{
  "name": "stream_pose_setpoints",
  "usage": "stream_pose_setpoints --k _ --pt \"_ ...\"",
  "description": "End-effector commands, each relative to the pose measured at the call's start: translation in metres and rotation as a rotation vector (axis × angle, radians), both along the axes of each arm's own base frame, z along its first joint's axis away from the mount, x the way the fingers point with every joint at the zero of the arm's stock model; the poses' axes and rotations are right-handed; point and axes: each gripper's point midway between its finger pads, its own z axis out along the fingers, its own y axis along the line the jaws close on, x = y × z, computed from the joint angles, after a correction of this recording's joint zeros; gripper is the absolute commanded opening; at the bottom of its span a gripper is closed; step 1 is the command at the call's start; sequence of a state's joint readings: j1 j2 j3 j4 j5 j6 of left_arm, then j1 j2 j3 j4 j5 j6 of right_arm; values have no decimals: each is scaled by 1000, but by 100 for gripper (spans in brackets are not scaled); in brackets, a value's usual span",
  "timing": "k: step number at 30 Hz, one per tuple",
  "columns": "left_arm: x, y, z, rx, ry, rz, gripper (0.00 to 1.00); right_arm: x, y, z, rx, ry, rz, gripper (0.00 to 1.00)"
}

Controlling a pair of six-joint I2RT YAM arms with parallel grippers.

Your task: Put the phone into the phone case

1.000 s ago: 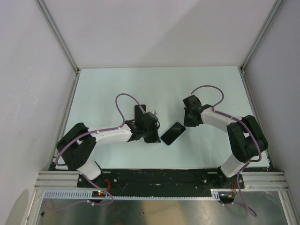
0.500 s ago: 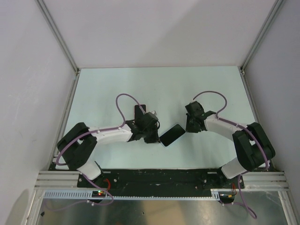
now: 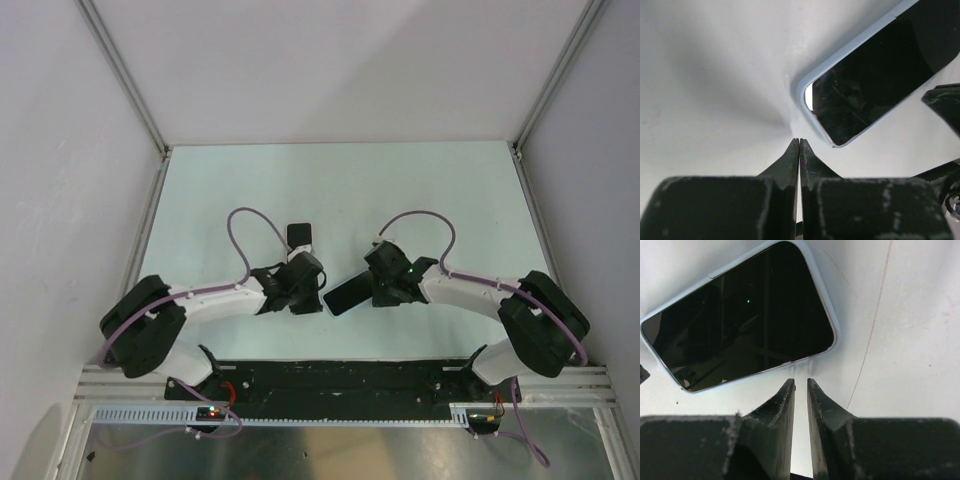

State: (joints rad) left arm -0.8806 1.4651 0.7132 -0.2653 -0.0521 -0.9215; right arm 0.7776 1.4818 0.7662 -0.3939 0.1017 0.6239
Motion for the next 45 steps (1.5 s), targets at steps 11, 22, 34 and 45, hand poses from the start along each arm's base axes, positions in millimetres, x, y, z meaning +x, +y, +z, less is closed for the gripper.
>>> stream_pose_setpoints --k 11,22,34,45 --pt "7 38 16 50 -85 111 2 47 -9 50 161 -158 -67 21" --pt "9 30 8 71 -54 87 2 50 -6 29 188 -79 -44 18" --pt "12 21 8 58 -47 70 2 41 -20 1 85 -8 -78 13" --pt "14 17 9 55 -45 60 2 26 -28 -18 -10 43 -90 12"
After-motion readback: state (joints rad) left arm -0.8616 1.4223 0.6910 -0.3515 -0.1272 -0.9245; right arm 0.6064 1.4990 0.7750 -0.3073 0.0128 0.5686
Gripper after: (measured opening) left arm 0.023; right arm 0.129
